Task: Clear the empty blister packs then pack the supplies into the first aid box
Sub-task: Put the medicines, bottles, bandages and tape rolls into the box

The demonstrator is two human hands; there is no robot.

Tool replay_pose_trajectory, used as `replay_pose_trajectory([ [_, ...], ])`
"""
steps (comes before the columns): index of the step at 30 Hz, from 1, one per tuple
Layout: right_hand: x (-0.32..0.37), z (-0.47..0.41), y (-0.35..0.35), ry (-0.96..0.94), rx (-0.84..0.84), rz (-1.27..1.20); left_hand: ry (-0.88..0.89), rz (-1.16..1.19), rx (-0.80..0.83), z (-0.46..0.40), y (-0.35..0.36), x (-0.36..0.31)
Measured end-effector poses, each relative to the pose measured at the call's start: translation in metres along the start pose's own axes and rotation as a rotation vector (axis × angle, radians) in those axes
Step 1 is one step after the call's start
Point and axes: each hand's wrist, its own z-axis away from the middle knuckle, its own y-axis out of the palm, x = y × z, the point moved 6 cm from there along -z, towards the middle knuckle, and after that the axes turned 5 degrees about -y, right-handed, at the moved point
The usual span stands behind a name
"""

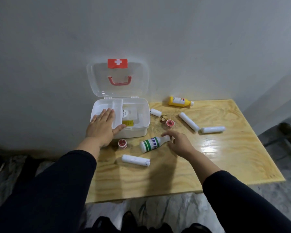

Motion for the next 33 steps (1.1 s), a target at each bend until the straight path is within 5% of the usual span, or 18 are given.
replay_pose_trajectory([
  [7,-0.006,0.0,-0.006,0.028,-0.025,-0.112,-0.025,-0.005,-0.016,-0.001,0.0,-0.001],
  [15,0.019,-0.006,-0.041,0.058,-0.239,-0.588,-0.011,0.014,0.003,0.001,-0.001,-0.001],
  [26,0.104,-0.035,-0.116,-0.173,-0.467,-0.417,0.005,0.014,0.038,0.006,-0.005,-0.003],
  [33,0.14,-0.059,-0.092,-0.231,-0.451,-0.345,0.008,0.001,0.052,0.008,-0.009,-0.007],
])
